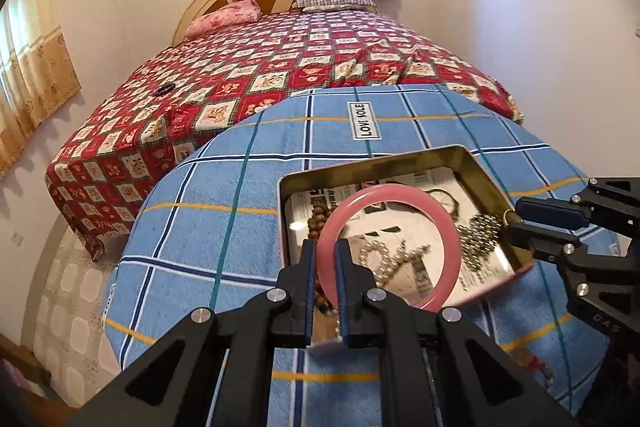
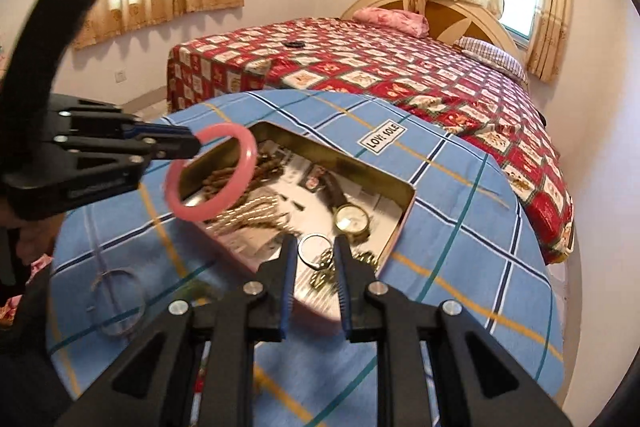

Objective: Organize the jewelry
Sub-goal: 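Lower the pink bangle into the tin and open the left gripper, then move both open grippers toward the jade bangle and bead bracelet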

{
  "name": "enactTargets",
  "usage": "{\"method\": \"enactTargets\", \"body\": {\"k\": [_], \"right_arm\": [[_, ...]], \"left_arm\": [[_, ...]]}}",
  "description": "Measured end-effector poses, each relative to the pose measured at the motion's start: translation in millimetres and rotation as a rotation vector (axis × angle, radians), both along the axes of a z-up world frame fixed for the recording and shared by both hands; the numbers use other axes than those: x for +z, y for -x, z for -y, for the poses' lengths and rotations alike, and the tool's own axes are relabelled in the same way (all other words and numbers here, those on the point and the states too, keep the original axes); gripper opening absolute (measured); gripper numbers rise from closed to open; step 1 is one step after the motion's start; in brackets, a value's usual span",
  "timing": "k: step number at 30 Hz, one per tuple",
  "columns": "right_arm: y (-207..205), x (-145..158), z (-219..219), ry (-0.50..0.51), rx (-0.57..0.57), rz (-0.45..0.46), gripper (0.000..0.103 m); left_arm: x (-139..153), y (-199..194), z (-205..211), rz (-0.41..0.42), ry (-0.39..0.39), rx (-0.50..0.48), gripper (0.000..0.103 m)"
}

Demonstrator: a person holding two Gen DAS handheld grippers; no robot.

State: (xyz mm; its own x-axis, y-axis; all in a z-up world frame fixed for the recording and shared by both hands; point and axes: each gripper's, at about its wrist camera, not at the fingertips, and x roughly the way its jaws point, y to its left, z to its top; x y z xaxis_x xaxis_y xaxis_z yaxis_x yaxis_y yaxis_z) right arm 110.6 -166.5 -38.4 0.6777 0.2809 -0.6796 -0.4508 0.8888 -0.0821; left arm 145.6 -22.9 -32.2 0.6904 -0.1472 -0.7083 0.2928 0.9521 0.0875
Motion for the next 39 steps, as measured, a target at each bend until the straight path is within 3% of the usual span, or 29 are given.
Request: {"method": "enactTargets", "body": {"k": [6,17,20,22,23,34,39], "right_arm": [[-18.3,-13.0,-2.5,0.000,-0.006,-0.015,0.021],[-14.0,-18.6,2.2,0.011,-0.026,-0.029,0.027],[-9.6,-18.4,4.7,0.006,-0.032,-0.027,0.036],[-5.7,-17.8,5.6,0.010,-0.032,-0.023,0.037],[-3.3,-17.3,5.5,0.012,-0.031,-0.020,0.037],[30.6,-9.6,15.3,0.022,-0.040,0.016,0.049],[45.8,-10.8,19.3,0.022,-0.046,0.017,0.050]], "left_arm": [[-11.9,-16.5,3.3,-0.026,-0.030,0.008,0.009],[-18.4,-20.7,3.5,-0.048,-0.030,0.029,0.011],[-17.3,-15.8,2.9,-0.044,-0.034,0.032,0.025],[-15.6,-10.1,0.5,-0.032,-0.031,0.040,0.046],[-14.7,-8.0,-0.1,-0.027,-0.030,0.043,0.049],[-11.4,22.8,-17.6,-0.025,-0.022,0.071,0.052],[-18.9,37.4,-23.2,-0.042,-0.023,0.077,0.052]]}}
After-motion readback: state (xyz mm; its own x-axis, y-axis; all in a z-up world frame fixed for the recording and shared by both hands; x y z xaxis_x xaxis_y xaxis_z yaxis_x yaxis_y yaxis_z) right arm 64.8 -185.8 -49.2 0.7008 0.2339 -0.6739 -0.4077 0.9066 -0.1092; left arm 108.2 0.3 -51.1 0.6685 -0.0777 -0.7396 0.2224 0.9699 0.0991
